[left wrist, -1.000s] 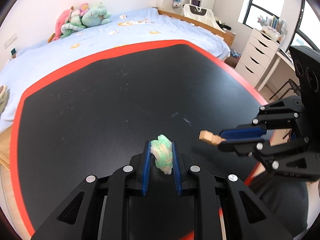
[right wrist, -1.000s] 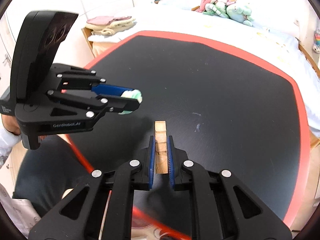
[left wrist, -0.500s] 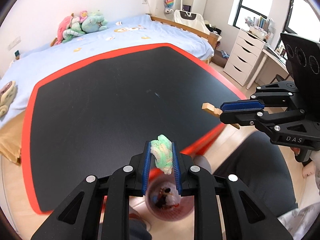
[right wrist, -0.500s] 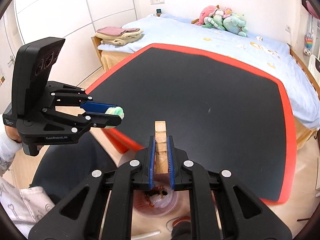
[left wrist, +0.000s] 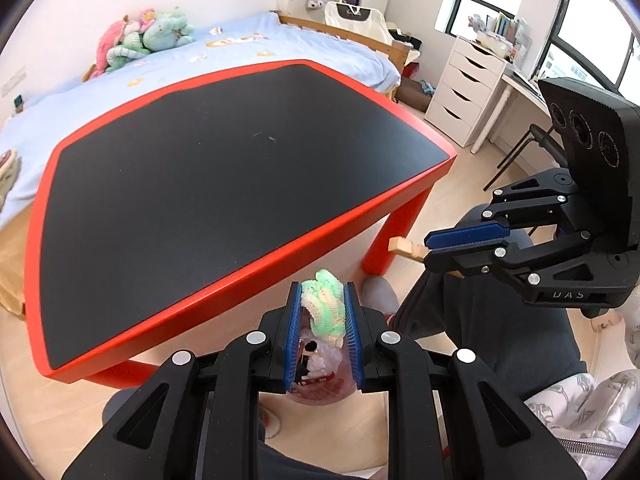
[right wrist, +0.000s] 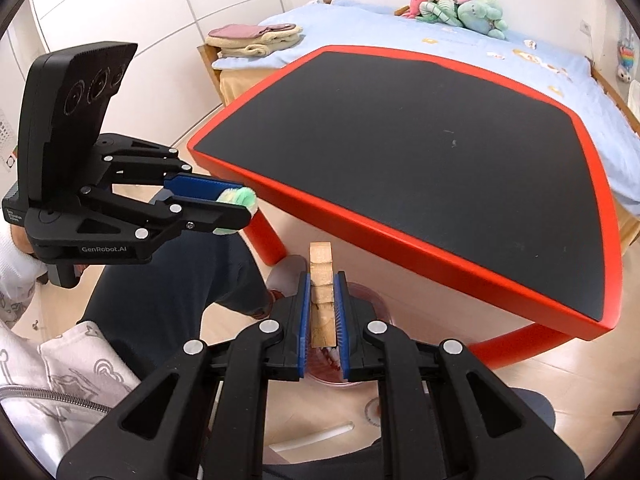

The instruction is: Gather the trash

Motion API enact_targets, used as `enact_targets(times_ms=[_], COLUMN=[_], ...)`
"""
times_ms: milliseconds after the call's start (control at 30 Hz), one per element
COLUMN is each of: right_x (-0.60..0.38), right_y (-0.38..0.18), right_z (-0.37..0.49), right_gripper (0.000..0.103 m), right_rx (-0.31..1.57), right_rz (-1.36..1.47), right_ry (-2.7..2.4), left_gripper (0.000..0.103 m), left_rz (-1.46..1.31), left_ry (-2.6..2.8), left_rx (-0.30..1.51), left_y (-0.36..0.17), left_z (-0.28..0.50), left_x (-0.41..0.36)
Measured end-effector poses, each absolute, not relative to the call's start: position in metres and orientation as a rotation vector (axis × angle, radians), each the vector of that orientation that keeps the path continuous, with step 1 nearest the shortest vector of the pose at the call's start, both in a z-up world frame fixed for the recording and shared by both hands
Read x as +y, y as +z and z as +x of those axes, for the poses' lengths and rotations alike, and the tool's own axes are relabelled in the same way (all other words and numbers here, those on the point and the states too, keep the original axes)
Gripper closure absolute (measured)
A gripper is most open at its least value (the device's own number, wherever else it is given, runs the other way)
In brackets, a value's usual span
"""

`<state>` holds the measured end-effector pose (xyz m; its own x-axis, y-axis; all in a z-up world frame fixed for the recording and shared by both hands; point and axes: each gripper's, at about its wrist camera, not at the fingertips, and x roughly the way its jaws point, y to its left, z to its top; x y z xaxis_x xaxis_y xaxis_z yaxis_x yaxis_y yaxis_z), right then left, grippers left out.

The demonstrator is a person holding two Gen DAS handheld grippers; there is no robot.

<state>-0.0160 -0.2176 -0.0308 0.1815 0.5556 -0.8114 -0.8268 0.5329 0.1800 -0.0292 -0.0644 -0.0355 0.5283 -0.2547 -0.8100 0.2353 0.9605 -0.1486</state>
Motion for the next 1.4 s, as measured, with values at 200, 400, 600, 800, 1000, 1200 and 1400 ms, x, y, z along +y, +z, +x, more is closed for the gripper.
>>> enact_targets(times_ms=[200,400,600,800,1000,1200,1400], right_x=[-0.220,-0.224,-0.225,-0.222,-0.219,-0.211,-0.203], right_y=[-0.031,-0.032,-0.032,-0.026,0.005,0.040,0.058], right_z=[-0.013,-0.010,-0.008,0.004,0.033,0.060,0.080], right_gripper=[0.038,0.013,0.005,0.004,0.003,0.003,0.003], right_rx=[0.956,0.958,0.962,0.984,0.922,0.827,0.793], right_rz=[-0.331,-0.300,-0.271,-0.246,-0.218,-0.209,-0.204], right_ry=[0.983,0.946,0.909,0.868,0.798,0.766,0.751], left_gripper=[0.023,0.007,0.007,0.007,0.007,0.007,0.006], left_rz=[-0.031,-0.050,-0.081,-0.087,-0.060,-0.076,-0.073], left_ry=[-0.256,-0.209,-0.183,-0.172,-0.107,-0.074,-0.040], left_rx=[0.943,0.929,0.930,0.910,0.878,0.807,0.788], left_y=[-0.034,-0.033,-0.034,-0.027,-0.008,0.016,0.030], left_z=[-0.032,-0.034,-0.036,-0.031,-0.013,0.005,0.022], left_x=[-0.062,-0.058,-0.055,-0.048,-0.033,-0.015,-0.007])
